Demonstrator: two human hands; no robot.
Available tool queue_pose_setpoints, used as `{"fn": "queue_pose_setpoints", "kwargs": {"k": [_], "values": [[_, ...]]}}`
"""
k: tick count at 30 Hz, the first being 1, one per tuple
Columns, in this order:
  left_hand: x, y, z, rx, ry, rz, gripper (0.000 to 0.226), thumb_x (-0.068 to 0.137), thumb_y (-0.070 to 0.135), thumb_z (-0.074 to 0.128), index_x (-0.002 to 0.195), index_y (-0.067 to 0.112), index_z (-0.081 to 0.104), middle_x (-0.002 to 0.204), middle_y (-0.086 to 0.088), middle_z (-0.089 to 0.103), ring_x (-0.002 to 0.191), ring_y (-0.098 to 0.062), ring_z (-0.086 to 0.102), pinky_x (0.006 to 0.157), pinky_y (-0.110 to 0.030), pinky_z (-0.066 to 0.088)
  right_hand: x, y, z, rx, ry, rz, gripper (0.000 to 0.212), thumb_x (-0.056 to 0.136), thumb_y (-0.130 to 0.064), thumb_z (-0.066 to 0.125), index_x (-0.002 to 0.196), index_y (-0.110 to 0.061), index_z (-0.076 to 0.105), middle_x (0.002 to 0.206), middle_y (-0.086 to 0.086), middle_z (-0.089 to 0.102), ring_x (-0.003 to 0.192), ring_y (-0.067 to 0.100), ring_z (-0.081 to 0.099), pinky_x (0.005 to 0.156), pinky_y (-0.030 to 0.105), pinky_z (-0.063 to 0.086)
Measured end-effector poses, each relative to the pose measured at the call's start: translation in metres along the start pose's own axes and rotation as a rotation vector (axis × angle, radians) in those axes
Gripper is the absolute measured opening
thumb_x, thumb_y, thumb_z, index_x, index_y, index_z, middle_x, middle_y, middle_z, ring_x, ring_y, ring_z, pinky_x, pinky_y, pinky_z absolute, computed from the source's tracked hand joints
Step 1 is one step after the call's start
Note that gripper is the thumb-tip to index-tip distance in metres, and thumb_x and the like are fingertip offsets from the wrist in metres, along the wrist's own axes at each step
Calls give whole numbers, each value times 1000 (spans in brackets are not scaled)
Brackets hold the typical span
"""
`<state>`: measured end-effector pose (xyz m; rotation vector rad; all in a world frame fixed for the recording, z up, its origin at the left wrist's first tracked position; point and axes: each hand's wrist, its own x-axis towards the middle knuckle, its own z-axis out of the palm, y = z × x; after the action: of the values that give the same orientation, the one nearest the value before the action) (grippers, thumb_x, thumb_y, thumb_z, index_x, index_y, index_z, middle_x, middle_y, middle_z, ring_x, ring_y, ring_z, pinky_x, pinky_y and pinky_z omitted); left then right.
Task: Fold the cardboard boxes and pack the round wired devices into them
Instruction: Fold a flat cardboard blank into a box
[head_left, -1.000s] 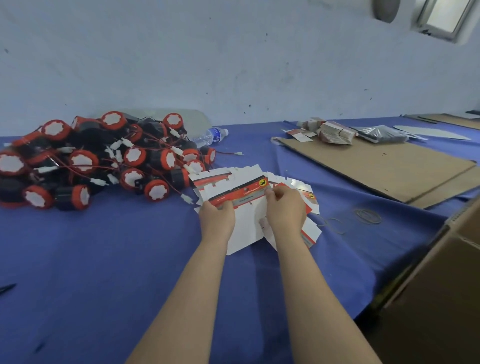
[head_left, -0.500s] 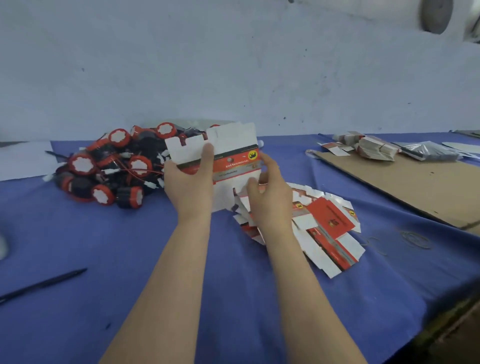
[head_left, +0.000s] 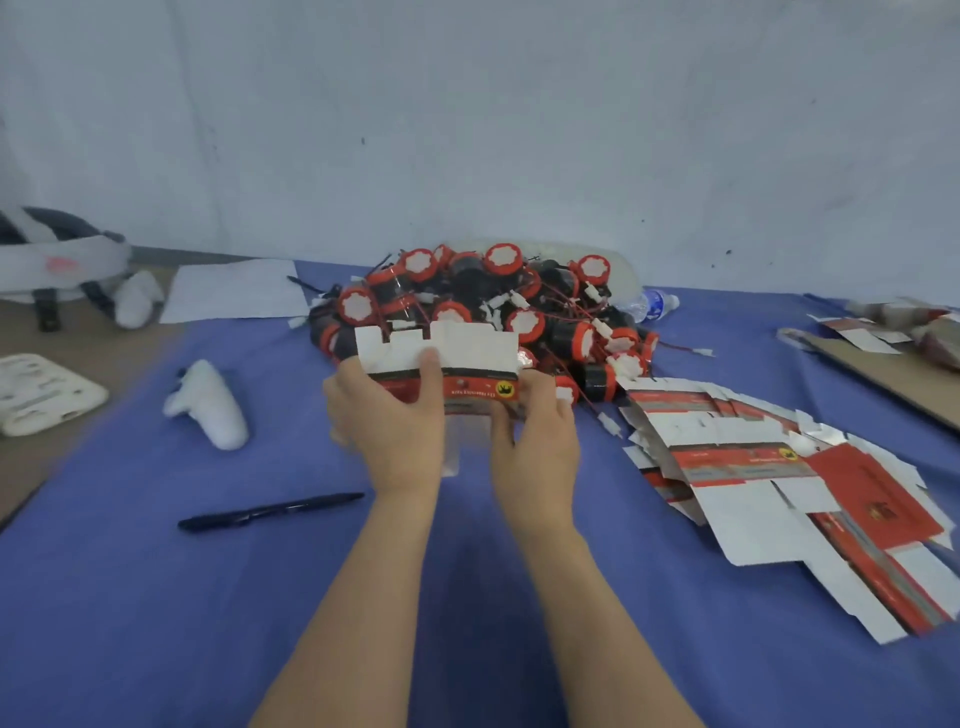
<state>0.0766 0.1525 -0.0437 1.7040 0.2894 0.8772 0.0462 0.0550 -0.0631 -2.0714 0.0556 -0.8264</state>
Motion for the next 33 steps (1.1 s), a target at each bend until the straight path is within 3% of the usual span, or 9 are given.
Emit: {"fn": "queue_pose_setpoints", "kwargs": {"k": [3, 9, 14, 16, 18, 20, 22, 27, 33], "values": [[-5, -2, 3, -196, -111, -49, 48, 80, 47, 72, 107, 19, 42, 106, 4, 55, 94, -7, 58, 69, -7, 46, 1, 3, -3, 70, 24, 22, 16, 95, -18, 55, 109, -25, 50, 88, -17, 58, 79, -2, 52, 58, 10, 37], [-12, 0, 9, -263, -87, -9, 51, 80, 46, 72, 107, 15, 42, 93, 15, 52, 82, 1, 56, 62, 1, 40, -1, 3, -6, 167, 75, 52, 21, 91, -30, 62, 105, -26, 47, 68, -25, 58, 70, -3, 59, 56, 11, 43], [-20, 0, 8, -177, -160, 175, 72, 90, 60, 44, 141, 10, 33, 132, 2, 46, 121, -12, 47, 94, -7, 39, -1, -4, -13, 290, 93, 88, 29, 89, -59, 41, 93, -32, 50, 68, -23, 62, 65, -1, 58, 55, 13, 44], [-29, -4, 8, -119, -253, 276, 77, 96, 57, 31, 152, 7, 15, 155, -8, 26, 143, -16, 26, 115, -28, 29, 0, -3, -15, 384, 67, 180, 46, 82, -70, 29, 87, -36, 58, 74, -14, 66, 70, 6, 62, 61, 20, 50], [-38, -8, 7, -126, -364, 357, 73, 97, 52, 21, 153, 7, 11, 161, -6, 11, 147, -4, 7, 119, -22, 15, 2, -2, -17, 428, 9, 274, 64, 80, -74, 25, 86, -25, 67, 82, 3, 70, 77, 20, 65, 62, 25, 52], [-42, -13, 6, -183, -446, 396, 66, 97, 48, 19, 151, 10, 23, 158, -4, 25, 145, -4, 18, 116, -19, 21, 4, -1, -18, 447, -52, 297, 63, 89, -68, 29, 86, -17, 67, 80, 13, 69, 73, 27, 63, 59, 33, 52], [-41, -15, 3, -245, -455, 415, 54, 98, 44, 22, 141, 17, 41, 142, 0, 48, 131, -10, 43, 105, -23, 38, 6, 1, -21, 464, -99, 271, 43, 94, -60, 35, 87, -34, 68, 72, 2, 66, 62, 14, 59, 55, 27, 48], [-38, -16, 3, -299, -391, 360, 43, 97, 44, 25, 115, 20, 56, 107, 17, 56, 100, 1, 53, 80, -10, 42, 12, 9, -34, 529, -261, 134, 33, 96, -46, 45, 124, -62, 42, 131, -14, 56, 112, 8, 56, 92, 31, 50], [-35, -6, 4, -352, -368, 168, 30, 97, 44, 32, 93, 27, 56, 99, 16, 61, 91, 2, 55, 72, -15, 47, 17, 11, -45, 568, -289, 115, 32, 97, -15, 48, 113, -43, 51, 76, -21, 60, 50, 5, 46, 47, 18, 40]]}}
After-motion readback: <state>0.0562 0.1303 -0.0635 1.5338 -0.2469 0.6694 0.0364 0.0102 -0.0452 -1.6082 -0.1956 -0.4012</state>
